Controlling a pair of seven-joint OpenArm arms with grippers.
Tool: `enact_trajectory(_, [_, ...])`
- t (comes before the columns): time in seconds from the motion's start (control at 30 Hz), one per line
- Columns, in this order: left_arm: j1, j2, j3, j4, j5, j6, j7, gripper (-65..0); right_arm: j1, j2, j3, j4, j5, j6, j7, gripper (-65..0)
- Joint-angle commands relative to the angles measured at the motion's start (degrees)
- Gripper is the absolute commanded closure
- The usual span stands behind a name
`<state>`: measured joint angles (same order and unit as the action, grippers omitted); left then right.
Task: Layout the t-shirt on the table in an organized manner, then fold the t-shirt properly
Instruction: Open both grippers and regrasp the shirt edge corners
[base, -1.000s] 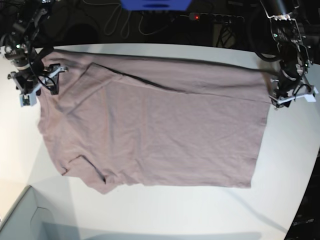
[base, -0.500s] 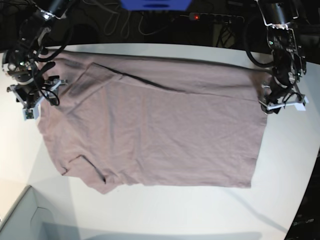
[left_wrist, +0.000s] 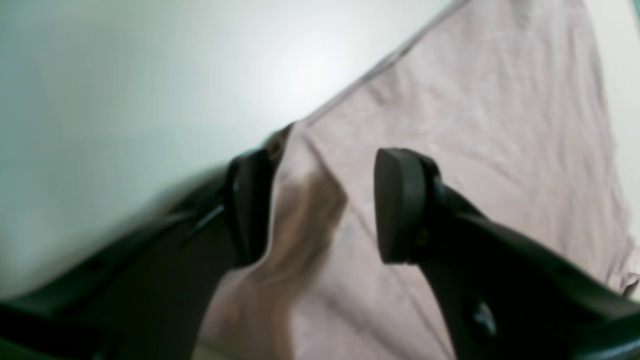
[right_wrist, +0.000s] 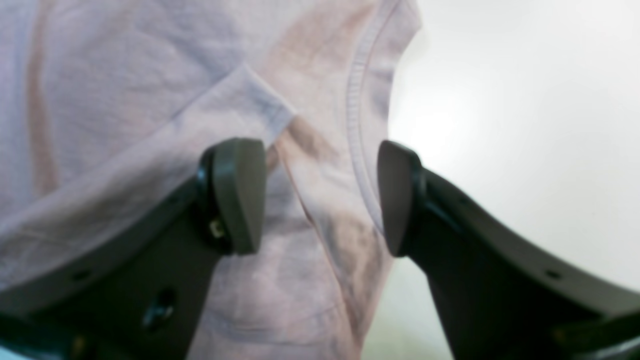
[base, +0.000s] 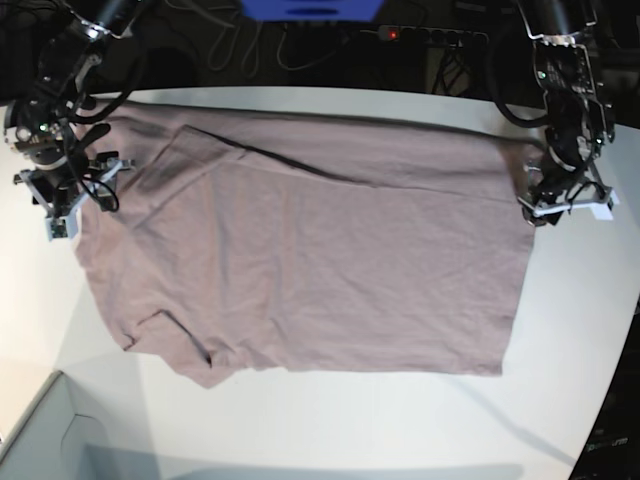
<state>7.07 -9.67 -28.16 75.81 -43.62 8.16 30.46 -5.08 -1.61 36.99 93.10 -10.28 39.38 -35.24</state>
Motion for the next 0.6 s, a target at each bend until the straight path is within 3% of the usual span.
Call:
enact_trajectory(0.0, [-0.3,-0.7,-0.2,1.2,-0.3,-0.3,-0.7,-32.1,0.6,0.5,0.1,0.9,0.4,0.6,1.4,-35.8])
enact_trajectory(0.33, [-0.6,-0.7,-0.2,1.0,-0.3,-0.4,-0.7,0.0,0.6,0.5,0.1,0.8,0.4,0.6,1.5,-35.8])
enact_trajectory(0.57, [-0.2,-0.7,-0.2,1.7,-0.6,-0.5,-0.7,0.0,3.5,0.5,0.2,0.0,0.3,0.6,1.4,-35.8])
